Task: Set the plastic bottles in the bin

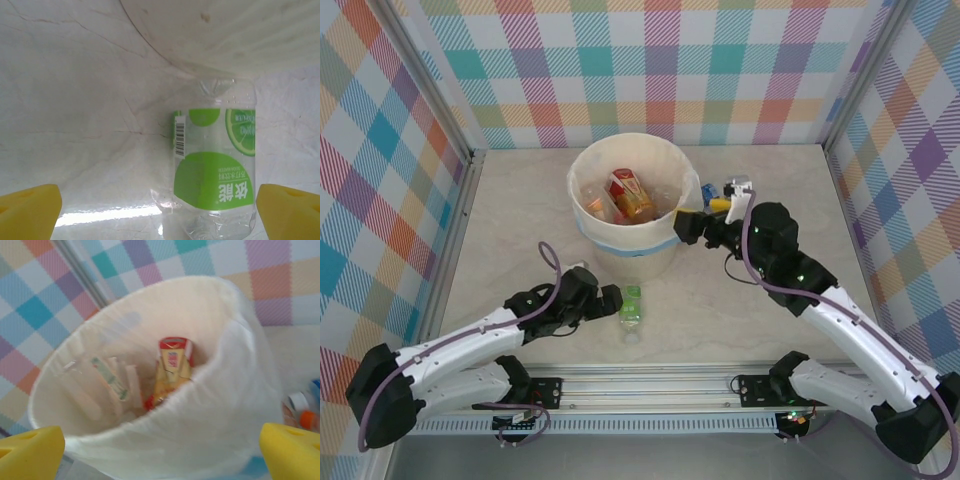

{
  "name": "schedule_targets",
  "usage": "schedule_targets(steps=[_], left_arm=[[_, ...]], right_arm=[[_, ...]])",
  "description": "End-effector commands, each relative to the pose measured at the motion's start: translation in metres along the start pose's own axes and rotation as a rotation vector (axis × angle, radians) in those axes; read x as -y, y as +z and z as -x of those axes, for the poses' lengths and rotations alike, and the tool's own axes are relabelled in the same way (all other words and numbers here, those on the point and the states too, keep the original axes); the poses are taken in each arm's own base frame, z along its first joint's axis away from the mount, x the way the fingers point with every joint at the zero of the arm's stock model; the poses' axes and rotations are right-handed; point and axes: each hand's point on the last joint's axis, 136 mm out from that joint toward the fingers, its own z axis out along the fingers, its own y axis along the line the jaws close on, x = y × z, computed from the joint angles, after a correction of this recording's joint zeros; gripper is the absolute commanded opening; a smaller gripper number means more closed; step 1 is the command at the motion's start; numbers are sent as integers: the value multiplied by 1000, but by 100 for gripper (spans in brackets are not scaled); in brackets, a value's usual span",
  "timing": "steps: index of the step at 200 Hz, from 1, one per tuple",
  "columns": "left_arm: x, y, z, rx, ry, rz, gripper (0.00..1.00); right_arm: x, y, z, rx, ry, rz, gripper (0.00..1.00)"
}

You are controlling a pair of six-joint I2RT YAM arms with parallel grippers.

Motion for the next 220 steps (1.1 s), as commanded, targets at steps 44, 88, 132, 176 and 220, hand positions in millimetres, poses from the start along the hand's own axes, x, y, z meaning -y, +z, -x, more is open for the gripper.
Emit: schedule_targets(steps=[44, 88, 132, 176, 220], left_arm=[[34, 33, -12, -42, 166, 58, 100], [29, 51, -21, -97, 197, 134, 100], [57, 47, -24, -78, 270, 14, 100], [63, 51, -25, -82, 273, -1, 100], [43, 67, -28, -125, 275, 169, 100]], right_arm=[[30, -14, -4, 64, 95, -137, 100], [33, -16, -4, 63, 93, -153, 100], [34, -15, -8, 50, 100, -160, 100], [36, -14, -11, 40, 111, -165, 100], [36, -14, -12, 36, 114, -163, 100]])
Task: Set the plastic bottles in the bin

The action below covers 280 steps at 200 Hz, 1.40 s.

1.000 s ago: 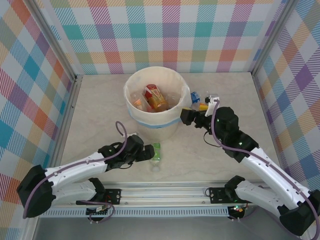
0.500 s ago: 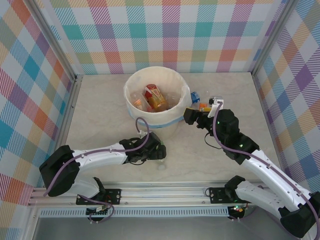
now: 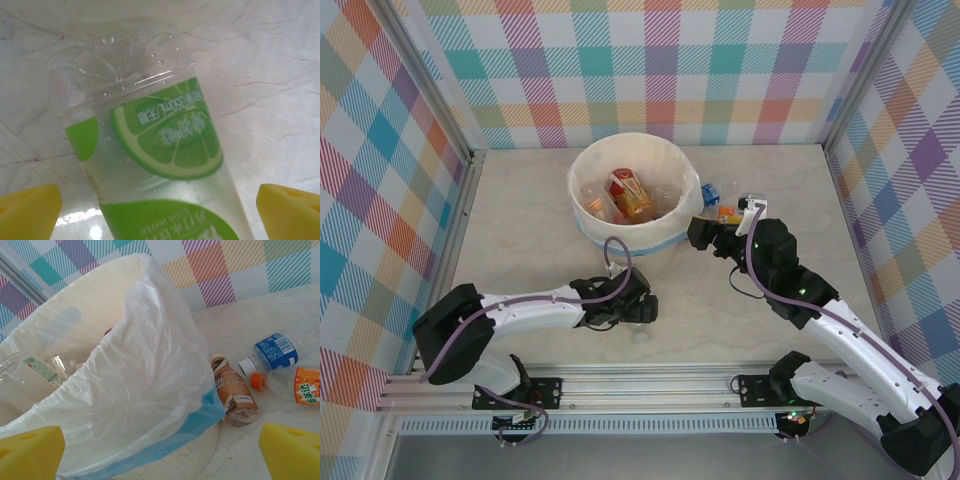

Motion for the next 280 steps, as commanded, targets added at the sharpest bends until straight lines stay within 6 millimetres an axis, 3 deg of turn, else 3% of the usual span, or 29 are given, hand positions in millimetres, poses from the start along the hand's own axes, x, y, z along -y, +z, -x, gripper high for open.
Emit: schedule_targets(steps=[1, 27, 42, 70, 113, 158, 185, 235, 263, 280], left_arm=[[-6, 4, -1, -15, 16, 76, 100], [-12, 6, -1, -10, 7, 111, 98], [-12, 3, 0, 9, 2, 90, 89], [-13, -4, 2, 46, -14, 45, 65], [-23, -20, 9, 129, -48, 21, 55], [-68, -46, 13, 264, -179, 78, 55], [-104, -72, 25, 321, -229, 151, 56], [-158, -152, 80, 499, -364, 213, 51], [-156, -203, 133, 604, -330, 194, 51], [-144, -236, 171, 680, -283, 180, 51]], right_arm=[[-2, -5, 9, 26, 15, 0, 100], [-1, -6, 9, 25, 11, -6, 100], [-1, -6, 9, 24, 11, -8, 100], [0, -3, 8, 23, 9, -11, 100], [-6, 2, 14, 33, -16, -2, 100], [-9, 6, 20, 53, -16, 5, 100], [-9, 8, 23, 69, -12, 1, 100], [-6, 9, 28, 106, 3, -15, 100], [-3, 9, 31, 118, 5, -32, 100], [0, 9, 32, 124, 11, -44, 100]])
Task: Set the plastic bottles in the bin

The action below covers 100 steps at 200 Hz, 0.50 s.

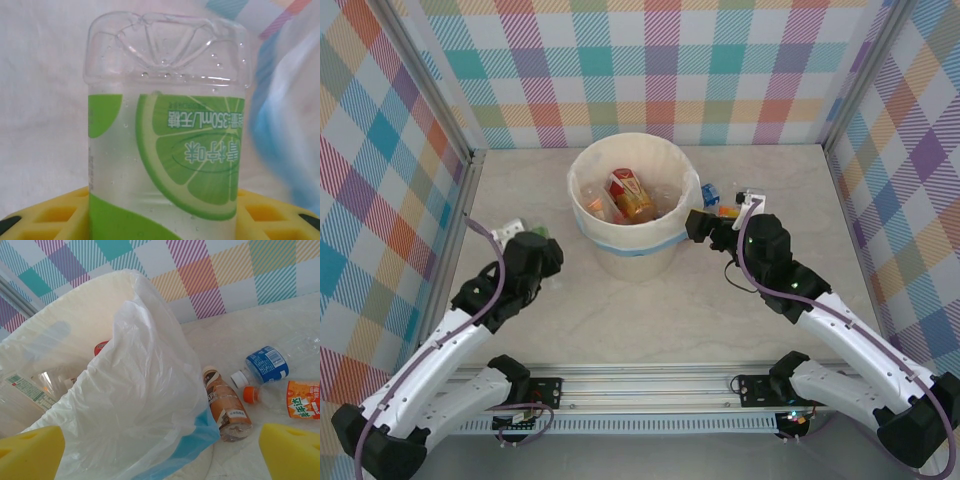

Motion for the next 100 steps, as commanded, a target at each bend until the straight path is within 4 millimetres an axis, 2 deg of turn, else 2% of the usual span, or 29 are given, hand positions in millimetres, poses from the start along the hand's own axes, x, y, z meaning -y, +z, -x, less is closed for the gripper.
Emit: schedule_targets(steps=[1, 24, 45, 60, 78, 100], left_arm=[[29, -17, 56, 95, 99, -55, 51], [72, -36, 110, 202, 120, -162, 51], [117, -46, 134, 204, 149, -303, 51], [148, -47, 135, 149, 168, -409, 52], [177, -41, 125, 48, 186, -511, 53], [199, -27, 113, -42, 194, -542, 54]], right_arm=[[-5, -3, 22, 76, 22, 1, 100], [-4, -2, 23, 80, 26, -3, 100], [-1, -2, 22, 77, 29, -15, 100], [2, -2, 20, 65, 37, -25, 100], [6, 2, 15, 10, 39, -16, 100], [19, 8, 8, -45, 79, -51, 100]])
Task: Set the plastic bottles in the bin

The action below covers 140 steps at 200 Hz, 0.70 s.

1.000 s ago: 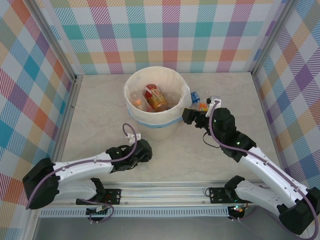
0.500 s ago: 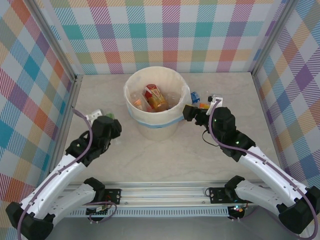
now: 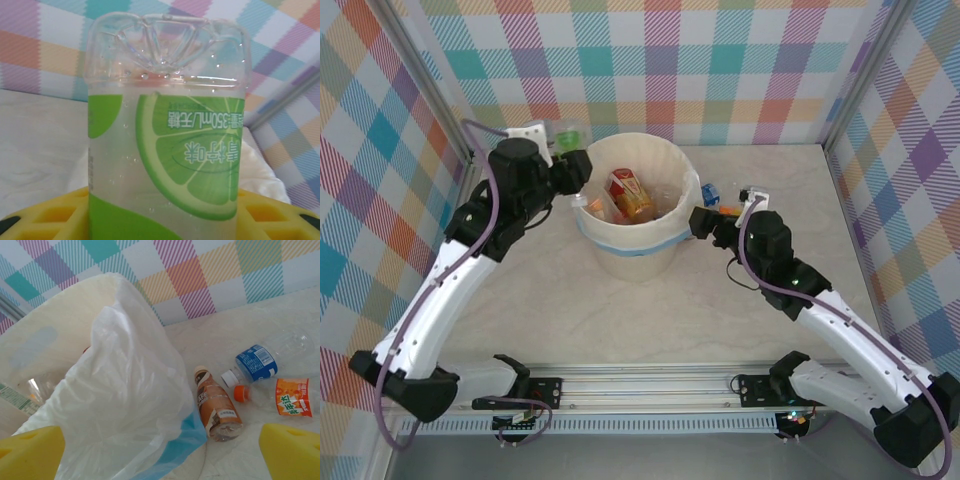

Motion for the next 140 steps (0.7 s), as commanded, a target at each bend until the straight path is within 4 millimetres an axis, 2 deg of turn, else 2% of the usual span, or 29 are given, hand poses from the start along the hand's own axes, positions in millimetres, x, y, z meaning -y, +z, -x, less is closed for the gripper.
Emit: schedule_targets(steps=[1, 38, 57, 87, 99, 109, 116, 133, 140], left_arm=[[26, 18, -17, -124, 13, -115, 54], [44, 51, -25, -161, 34, -157, 54], [48, 72, -39, -222, 92, -175, 56], [40, 97, -56, -322, 189, -125, 60], [31, 106, -57, -335, 217, -80, 67], [27, 110, -56, -348, 226, -53, 83], [28, 109, -53, -353, 227, -51, 91], [39, 100, -47, -344, 223, -108, 100], [46, 95, -44, -332, 217, -145, 100]], right_arm=[[3, 3, 4, -34, 50, 0, 100], [9, 6, 9, -16, 78, -7, 100], [12, 6, 9, -20, 78, -11, 100], [19, 6, 7, -38, 78, -23, 100], [22, 8, 6, -49, 84, -21, 100], [25, 9, 5, -59, 97, -26, 100], [27, 10, 6, -62, 105, -24, 100], [30, 13, 6, -73, 106, -21, 100], [32, 15, 7, -78, 105, -22, 100]])
